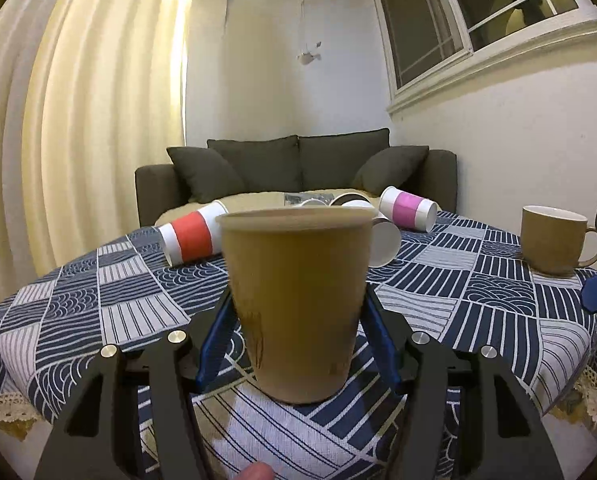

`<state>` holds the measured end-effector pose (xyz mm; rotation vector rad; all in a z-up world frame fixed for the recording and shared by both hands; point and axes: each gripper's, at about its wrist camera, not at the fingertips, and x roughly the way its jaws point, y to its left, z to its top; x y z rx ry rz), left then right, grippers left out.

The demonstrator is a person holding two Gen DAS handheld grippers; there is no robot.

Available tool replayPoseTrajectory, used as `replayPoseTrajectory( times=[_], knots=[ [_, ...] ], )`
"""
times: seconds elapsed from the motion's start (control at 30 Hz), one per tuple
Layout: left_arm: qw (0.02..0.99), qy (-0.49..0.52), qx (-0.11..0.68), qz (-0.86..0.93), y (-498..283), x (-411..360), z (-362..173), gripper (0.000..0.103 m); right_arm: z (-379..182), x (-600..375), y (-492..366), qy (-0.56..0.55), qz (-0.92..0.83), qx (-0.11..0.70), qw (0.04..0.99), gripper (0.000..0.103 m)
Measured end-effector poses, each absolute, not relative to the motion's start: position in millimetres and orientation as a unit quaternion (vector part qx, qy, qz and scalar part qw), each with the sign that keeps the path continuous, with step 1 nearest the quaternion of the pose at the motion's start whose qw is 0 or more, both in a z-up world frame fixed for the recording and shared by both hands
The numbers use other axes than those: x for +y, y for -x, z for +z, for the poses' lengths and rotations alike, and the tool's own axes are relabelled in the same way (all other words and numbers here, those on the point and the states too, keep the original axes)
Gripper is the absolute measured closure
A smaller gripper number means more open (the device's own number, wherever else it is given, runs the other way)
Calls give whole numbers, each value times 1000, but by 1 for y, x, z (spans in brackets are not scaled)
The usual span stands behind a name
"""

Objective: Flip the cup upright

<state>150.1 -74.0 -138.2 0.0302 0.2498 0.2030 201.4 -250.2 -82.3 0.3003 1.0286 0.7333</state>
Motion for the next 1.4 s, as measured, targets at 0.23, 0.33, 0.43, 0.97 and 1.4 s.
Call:
replayPoseTrajectory(
  times=[0.23,0.33,0.43,0.97,1.4],
  knots=[
    [987,-13,128,98,-149,-74,-140,36,-83,-251,-201,-139,342,478,797,31],
    [986,-11,128,108,-146,-74,-138,16,-81,-253,-200,-142,343,473,799,31],
    [987,-15,126,98,-141,-76,-133,15,-75,-261,-197,-156,350,455,804,30],
    [986,0,161,43,-88,-65,-50,7,-51,-277,-180,-162,363,396,828,13],
    [971,54,228,-41,-41,-11,-8,7,-24,-246,-127,-58,372,334,864,10]
  ],
)
